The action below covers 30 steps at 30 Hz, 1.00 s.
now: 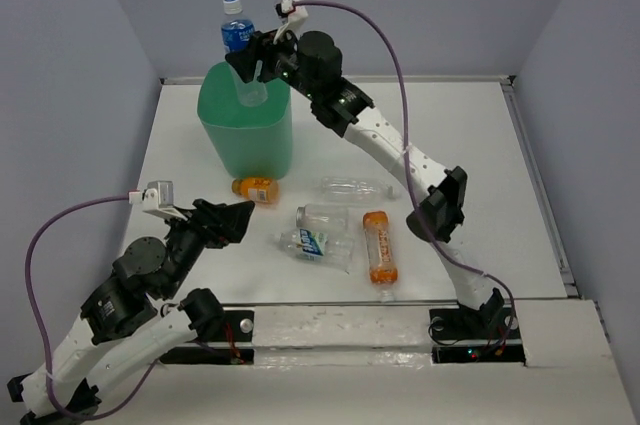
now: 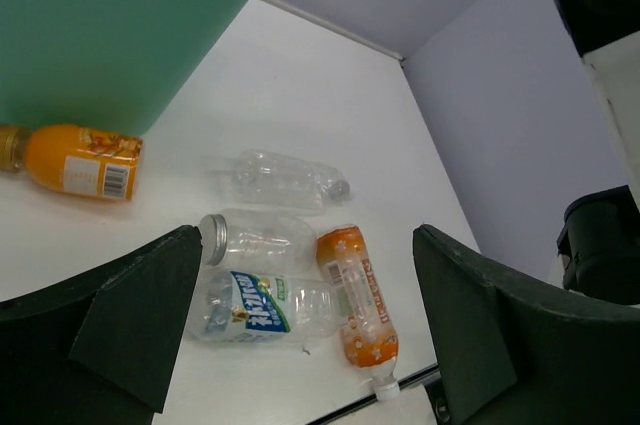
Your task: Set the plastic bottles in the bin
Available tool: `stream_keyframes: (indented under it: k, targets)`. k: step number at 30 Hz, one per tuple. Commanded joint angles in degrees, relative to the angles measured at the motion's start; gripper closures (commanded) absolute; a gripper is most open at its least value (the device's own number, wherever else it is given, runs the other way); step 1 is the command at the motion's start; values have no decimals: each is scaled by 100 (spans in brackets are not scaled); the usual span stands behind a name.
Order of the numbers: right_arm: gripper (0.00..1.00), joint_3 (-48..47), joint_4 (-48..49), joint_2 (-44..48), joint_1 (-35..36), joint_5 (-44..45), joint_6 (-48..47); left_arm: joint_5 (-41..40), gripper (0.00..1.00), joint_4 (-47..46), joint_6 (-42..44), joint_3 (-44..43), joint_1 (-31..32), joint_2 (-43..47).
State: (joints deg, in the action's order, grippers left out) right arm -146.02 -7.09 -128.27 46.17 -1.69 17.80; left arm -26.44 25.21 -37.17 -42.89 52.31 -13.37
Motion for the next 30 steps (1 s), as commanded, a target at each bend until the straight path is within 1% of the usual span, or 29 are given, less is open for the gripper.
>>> stream_keyframes:
  k: [1, 2, 3, 4, 6, 7, 9, 11, 12, 13, 14, 15, 16, 17, 18, 19, 20, 21, 22, 23, 24, 25, 26, 27, 28, 29, 30]
  targets:
    - [58, 29, 1726, -417, 15, 2, 57, -47, 4, 256, -89, -35, 7, -70]
    - [54, -32, 1790, -531, 67, 2, 31, 6, 4, 230, -98, -9, 7, -70]
    - [48, -145, 1808, -663, 67, -6, -22, 42, 4, 212, -132, 52, 7, -78]
    - [36, -268, 1764, -795, 128, -59, -75, 94, 4, 160, -159, 88, 7, -87]
    - [26, -437, 1668, -990, 190, -59, -277, 244, 3, 63, -150, 97, 7, -157]
    - [13, -376, 1615, -946, 190, -50, -321, 288, 3, 28, -150, 71, 7, -297]
    - [1, 229, 1640, -473, 190, -7, -339, 446, 2, -69, -124, -17, -2, -613]
    - [0, 686, 1676, -60, 190, 29, -426, 595, 1, -113, -168, -61, -2, -868]
    - [0, 897, 1659, 394, 190, 107, -479, 674, 1, -252, -168, -61, 7, -1009]
    - [0, 1430, 1650, 677, 190, 134, -601, 971, 1, -480, -142, -44, -2, -1297]
    - [0, 1766, 1658, 985, 190, 221, -646, 1139, 1, -621, -124, -26, 7, -1448]
    - [0, 2170, 1650, 1336, 190, 396, -690, 1341, 1, -788, -89, -9, 7, -1798]
    - [3, 3079, 1650, 2123, 190, 528, -699, 1717, 1, -1112, -89, 0, 7, -1993]
    - [5, 3592, 1641, 2557, 190, 652, -708, 1721, 1, -1115, -98, 9, 24, -2177]
    - [7, 4102, 1597, 3014, 190, 905, -699, 1990, 1, -1463, -132, 18, 42, -2379]
    - [11, 4586, 1319, 3914, 190, 1108, -682, 2045, 1, -1623, -194, 18, 172, -2773]
    - [16, 5539, 1133, 4376, 138, 1510, -595, 1924, 1, -1825, -238, -52, 296, -3194]
    - [16, 6019, 922, 4833, 138, 1679, -524, 1784, 1, -1879, -238, -52, 453, -3199]
    - [19, 6467, 416, 5281, 68, 1864, -445, 1617, 1, -1923, -247, -200, 629, -3634]
    - [22, 7324, 176, 6156, -11, 2118, -201, 1276, 1, -1993, -247, -289, 979, -3856]
    - [26, 7716, -70, 6582, -12, 2181, -42, 1125, 1, -2003, -256, -498, 1139, -4101]
    - [28, 8050, -586, 6978, -99, 2243, 265, 879, 1, -2011, -265, -631, 1402, -4600]
    - [27, 8341, -835, 7347, -100, 2331, 389, 773, 1, -2011, -273, -754, 1491, -4840]
    - [26, 8831, -1107, 8065, -152, 2514, 565, 658, 1, -2003, -300, -1017, 1597, -5338]
    - [25, 9027, -1354, 8385, -152, 2594, 688, 562, 1, -1994, -309, -1158, 1693, -5595]
    - [22, 9168, -1852, 8693, -152, 2656, 951, 378, 1, -1959, -361, -1290, 1781, -5816]
    - [21, 9370, -2101, 9227, -152, 2648, 1084, 298, 1, -1924, -396, -1440, 1939, -6061]
